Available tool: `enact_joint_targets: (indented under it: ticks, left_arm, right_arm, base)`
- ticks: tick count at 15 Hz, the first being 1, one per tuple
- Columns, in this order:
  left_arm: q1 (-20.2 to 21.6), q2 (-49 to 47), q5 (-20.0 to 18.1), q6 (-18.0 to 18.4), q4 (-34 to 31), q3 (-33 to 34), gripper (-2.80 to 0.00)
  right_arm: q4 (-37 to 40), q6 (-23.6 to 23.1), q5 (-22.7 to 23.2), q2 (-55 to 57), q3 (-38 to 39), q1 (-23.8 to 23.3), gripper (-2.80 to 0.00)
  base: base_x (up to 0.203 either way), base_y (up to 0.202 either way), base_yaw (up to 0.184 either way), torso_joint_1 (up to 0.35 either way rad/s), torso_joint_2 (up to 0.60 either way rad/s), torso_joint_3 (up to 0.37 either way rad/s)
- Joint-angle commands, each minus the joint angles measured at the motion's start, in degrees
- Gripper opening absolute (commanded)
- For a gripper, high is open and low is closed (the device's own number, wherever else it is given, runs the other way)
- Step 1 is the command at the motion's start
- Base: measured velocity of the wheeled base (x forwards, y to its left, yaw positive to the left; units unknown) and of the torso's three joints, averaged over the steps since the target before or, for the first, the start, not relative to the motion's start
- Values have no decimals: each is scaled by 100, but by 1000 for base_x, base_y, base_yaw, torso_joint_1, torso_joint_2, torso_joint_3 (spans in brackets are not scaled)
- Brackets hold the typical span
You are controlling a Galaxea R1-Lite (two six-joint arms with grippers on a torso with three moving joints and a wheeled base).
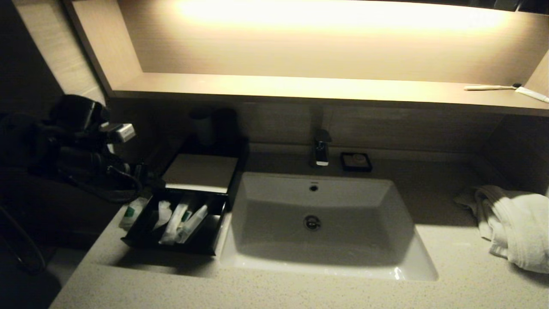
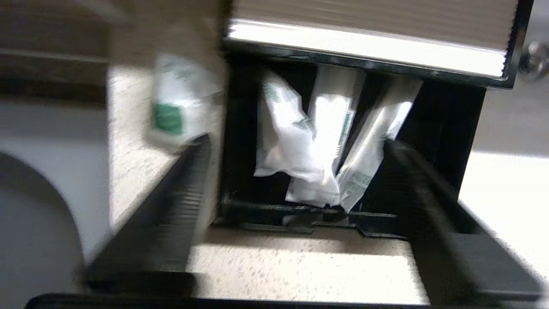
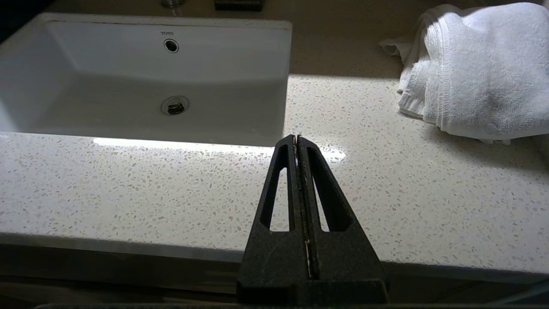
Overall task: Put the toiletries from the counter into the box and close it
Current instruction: Place the bathroom toiletry into the drawer, then pick up the bathroom toiletry
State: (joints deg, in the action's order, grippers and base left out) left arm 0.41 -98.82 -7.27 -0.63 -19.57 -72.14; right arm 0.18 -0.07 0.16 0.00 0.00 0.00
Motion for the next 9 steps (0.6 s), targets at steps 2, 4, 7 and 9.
enact_joint_targets:
  ticks: [2, 4, 7, 9]
  left_arm:
    - [267, 540, 14, -99, -55, 196, -280]
    - [483, 589, 23, -356, -153, 249, -280]
    - [692, 487, 17, -851, -265, 254, -280]
    - [715, 361, 22, -1204, -346, 254, -280]
  right_arm:
    - [-9, -1, 2, 0, 0, 0, -280]
    - [0, -1, 2, 0, 0, 0, -280]
    - [0, -1, 2, 0, 0, 0, -280]
    - [0, -1, 2, 0, 0, 0, -280]
  base:
    - [0, 0, 0, 0, 0, 0]
    - [0, 0, 0, 0, 0, 0]
    - [0, 0, 0, 0, 0, 0]
    - [0, 0, 0, 0, 0, 0]
